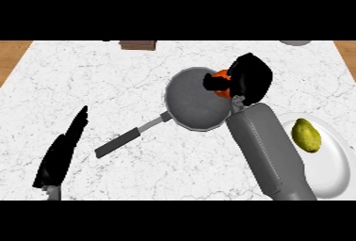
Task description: Pick the squash from the plate and place it in the pan
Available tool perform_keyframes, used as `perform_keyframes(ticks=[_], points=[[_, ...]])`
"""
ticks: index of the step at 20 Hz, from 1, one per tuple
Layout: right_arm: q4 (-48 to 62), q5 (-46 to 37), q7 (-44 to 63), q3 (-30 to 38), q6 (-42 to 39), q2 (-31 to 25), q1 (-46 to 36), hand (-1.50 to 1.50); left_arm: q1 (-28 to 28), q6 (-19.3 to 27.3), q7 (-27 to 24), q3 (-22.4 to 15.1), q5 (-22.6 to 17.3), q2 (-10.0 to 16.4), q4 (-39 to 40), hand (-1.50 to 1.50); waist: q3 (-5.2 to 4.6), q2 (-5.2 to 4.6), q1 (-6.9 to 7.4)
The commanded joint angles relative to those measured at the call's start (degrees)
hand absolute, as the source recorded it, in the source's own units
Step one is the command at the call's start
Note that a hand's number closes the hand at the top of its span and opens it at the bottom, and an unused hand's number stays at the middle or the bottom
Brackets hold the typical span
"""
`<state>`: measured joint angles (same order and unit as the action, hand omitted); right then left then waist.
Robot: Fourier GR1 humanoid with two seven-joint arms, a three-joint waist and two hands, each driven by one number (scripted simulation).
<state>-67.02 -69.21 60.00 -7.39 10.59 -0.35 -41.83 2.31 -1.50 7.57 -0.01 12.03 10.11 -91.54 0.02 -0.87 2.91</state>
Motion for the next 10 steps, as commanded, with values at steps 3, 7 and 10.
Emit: perform_keyframes(ticks=[3, 7, 10], points=[[22.6, 6.69, -2.72, 4.85, 8.0, 0.34, -9.27, 1.5, -2.33, -1.4, 0.22, 1.78, -1.02, 1.64, 0.59, 0.0, 0.01, -0.25, 0.48], [19.81, 20.29, -3.41, 11.67, 15.61, 0.34, -7.35, 1.5, -1.55, -1.28, 1.56, -1.31, -0.09, -0.33, -1.61, 0.0, 0.34, -0.83, 2.56], [25.06, 27.65, -7.78, 11.35, 21.54, 0.34, -6.84, -1.5, -3.16, -0.39, -0.56, -1.36, 0.85, -0.75, 0.77, 0.0, 0.21, -1.06, 3.03]])
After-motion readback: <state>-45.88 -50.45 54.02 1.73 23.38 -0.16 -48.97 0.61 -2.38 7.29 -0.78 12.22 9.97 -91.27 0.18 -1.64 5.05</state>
